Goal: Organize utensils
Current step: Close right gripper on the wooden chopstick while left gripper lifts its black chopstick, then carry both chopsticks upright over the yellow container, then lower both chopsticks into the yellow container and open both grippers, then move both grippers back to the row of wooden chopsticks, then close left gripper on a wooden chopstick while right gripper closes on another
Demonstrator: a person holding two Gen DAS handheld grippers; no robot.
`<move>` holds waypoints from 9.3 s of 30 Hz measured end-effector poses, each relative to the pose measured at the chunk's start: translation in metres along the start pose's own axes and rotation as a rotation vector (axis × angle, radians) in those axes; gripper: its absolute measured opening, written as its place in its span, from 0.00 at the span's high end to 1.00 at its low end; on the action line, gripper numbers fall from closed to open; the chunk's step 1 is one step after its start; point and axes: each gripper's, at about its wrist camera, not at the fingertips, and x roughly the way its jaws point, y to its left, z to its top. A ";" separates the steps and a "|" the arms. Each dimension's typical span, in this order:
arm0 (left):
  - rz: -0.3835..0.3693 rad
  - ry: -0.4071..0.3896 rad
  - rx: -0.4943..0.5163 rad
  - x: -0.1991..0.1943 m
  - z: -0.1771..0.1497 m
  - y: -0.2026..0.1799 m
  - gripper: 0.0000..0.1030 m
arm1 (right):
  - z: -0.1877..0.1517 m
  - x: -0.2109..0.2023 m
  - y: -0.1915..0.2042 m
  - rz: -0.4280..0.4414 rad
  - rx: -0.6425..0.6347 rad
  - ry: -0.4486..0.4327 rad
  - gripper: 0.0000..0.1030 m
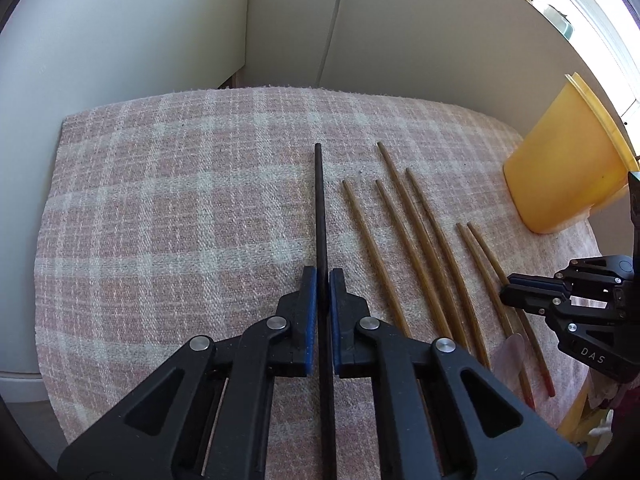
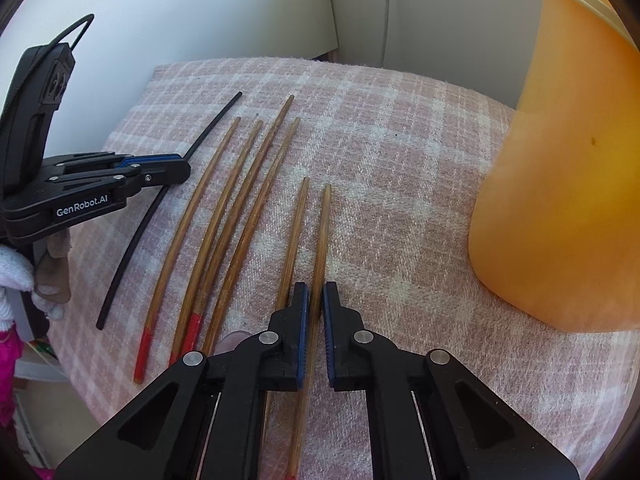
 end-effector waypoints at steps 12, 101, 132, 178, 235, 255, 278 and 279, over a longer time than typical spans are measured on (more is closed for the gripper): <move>-0.050 -0.087 -0.047 -0.060 -0.026 0.019 0.97 | -0.004 -0.023 -0.005 0.040 0.031 -0.055 0.95; -0.337 -0.530 0.207 -0.212 0.064 -0.176 0.97 | -0.006 -0.264 -0.094 -0.113 0.211 -0.751 0.95; -0.273 -0.396 0.248 -0.139 0.054 -0.199 0.97 | -0.008 -0.214 -0.091 -0.230 0.185 -0.628 0.96; -0.170 -0.434 0.149 -0.177 -0.005 -0.111 0.67 | -0.036 -0.233 -0.050 -0.195 0.123 -0.705 0.63; -0.022 -0.088 0.035 -0.017 -0.038 -0.040 0.75 | -0.053 -0.023 0.033 0.059 -0.081 -0.153 0.76; 0.006 -0.084 0.059 -0.029 -0.046 -0.028 0.79 | -0.047 -0.020 0.051 0.074 -0.134 -0.141 0.92; -0.049 -0.099 -0.024 -0.052 -0.025 -0.003 0.97 | -0.044 -0.056 0.025 0.113 -0.038 -0.211 0.97; -0.057 -0.110 -0.027 -0.057 -0.026 -0.003 0.97 | -0.043 -0.059 0.023 0.115 -0.033 -0.219 0.97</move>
